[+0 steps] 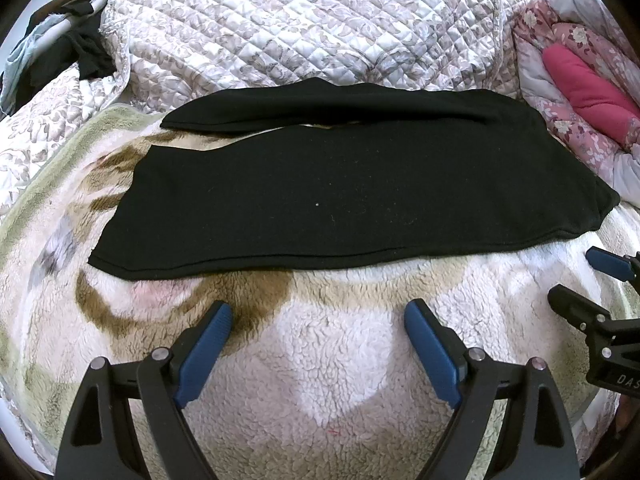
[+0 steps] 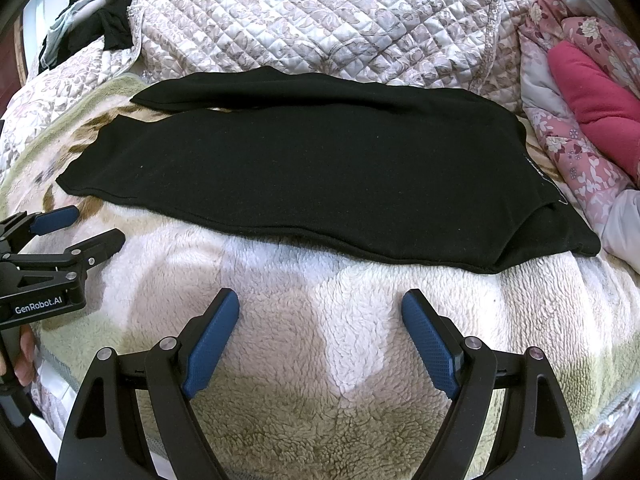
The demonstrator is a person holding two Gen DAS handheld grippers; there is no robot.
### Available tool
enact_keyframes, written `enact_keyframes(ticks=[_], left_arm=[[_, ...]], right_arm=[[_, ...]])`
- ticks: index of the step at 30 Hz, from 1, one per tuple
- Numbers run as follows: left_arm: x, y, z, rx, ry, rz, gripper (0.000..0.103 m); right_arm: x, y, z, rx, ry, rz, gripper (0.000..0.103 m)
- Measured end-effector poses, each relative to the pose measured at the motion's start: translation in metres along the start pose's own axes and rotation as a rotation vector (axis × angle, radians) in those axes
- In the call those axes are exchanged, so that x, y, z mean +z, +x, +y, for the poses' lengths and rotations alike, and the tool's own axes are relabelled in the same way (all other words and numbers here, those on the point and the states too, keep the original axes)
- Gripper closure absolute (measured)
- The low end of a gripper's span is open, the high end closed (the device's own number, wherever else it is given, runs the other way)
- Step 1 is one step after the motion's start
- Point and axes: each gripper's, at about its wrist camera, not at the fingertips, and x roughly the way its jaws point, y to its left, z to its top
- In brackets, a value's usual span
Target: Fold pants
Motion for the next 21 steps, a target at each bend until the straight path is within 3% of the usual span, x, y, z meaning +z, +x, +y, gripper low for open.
enact_keyframes(ticks=[21], left_arm=[[-0.0006,-0.0008,-0.0027,0.001,0.002,-0.002,0.013]], right_arm=[[0.0000,0.0002,0.0000,-0.001,-0.001,0.001,0.019]])
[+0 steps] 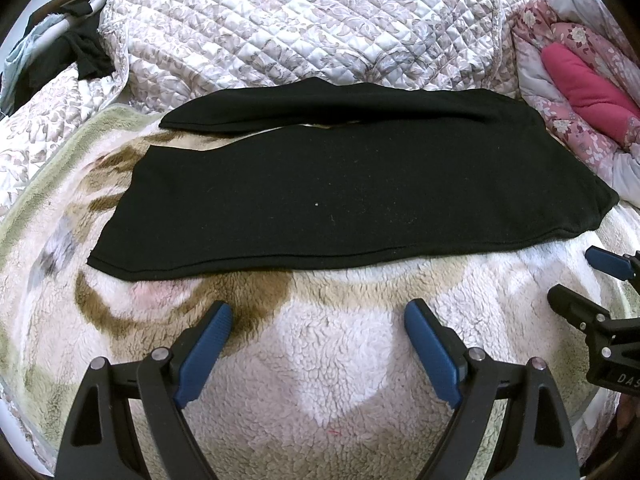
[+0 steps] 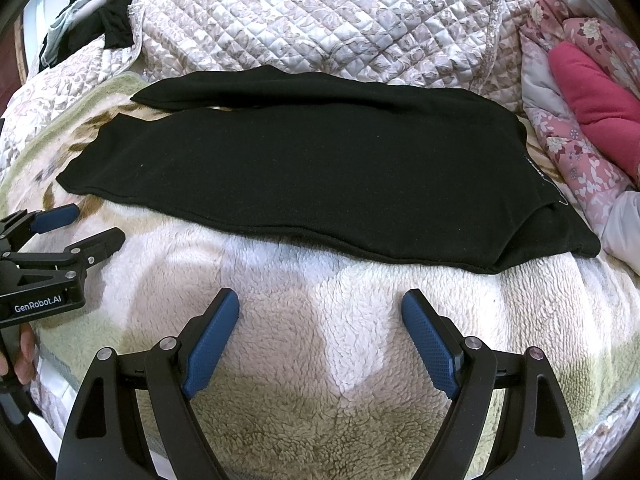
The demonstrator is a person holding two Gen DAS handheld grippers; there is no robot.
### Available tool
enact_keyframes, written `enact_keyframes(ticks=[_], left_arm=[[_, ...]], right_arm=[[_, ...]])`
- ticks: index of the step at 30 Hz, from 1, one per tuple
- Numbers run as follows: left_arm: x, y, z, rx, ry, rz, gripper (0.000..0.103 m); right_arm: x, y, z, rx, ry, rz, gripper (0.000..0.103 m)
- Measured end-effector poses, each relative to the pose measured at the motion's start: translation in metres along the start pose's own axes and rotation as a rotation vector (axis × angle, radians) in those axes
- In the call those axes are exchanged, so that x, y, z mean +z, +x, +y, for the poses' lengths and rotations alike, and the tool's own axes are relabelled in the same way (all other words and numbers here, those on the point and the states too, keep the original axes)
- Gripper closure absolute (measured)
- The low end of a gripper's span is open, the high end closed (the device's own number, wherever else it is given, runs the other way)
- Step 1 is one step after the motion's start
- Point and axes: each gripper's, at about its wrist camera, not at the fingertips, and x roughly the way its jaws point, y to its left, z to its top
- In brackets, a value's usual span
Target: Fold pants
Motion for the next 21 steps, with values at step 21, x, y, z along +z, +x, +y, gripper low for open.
enact_keyframes(ticks=[21], left_arm=[[0.0015,-0.0005,-0.0018,-0.001,0.003,-0.001,0.013]], right_arm=[[0.0023,0.0014,0.0020,0.016,-0.007,0.010,0.019]])
